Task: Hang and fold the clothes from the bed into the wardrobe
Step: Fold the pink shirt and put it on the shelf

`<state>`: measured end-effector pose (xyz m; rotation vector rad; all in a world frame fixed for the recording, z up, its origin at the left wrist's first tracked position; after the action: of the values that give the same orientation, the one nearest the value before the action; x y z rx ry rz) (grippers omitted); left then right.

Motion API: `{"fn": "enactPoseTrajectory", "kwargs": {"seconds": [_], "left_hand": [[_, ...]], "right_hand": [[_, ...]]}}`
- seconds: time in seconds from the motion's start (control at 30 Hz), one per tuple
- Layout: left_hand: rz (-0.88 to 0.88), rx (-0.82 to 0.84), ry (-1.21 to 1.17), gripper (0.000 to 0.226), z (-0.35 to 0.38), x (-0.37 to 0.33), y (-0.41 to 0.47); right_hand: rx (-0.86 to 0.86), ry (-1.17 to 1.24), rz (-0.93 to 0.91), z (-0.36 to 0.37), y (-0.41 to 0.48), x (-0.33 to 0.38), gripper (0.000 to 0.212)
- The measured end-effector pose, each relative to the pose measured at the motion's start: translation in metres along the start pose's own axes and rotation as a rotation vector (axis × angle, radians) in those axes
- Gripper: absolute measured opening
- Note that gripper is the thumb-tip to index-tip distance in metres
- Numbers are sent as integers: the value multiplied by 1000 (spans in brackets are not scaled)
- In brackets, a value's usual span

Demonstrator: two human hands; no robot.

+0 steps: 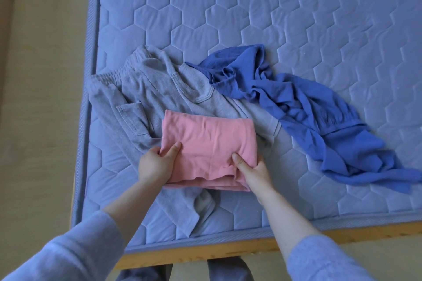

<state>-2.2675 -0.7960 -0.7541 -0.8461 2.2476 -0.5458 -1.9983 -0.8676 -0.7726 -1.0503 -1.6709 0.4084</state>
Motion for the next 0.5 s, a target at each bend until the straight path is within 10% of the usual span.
{"fn": "enactPoseTrajectory", "kwargs": {"seconds": [0.5], "left_hand": [[-57, 314, -353, 52, -53, -88, -62]], "right_hand": [[402, 431, 251, -56, -63, 75, 34]]}}
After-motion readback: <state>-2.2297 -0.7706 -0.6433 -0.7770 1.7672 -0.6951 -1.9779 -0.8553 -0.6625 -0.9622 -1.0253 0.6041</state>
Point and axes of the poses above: each hand's wrist, its own y-axis towards the middle knuckle, its own z-axis out of the palm, x = y × z, the point moved 6 cm from there along y, towards the middle knuckle, and after that the axes turned 6 degrees about -x, right-handed, at the moved point
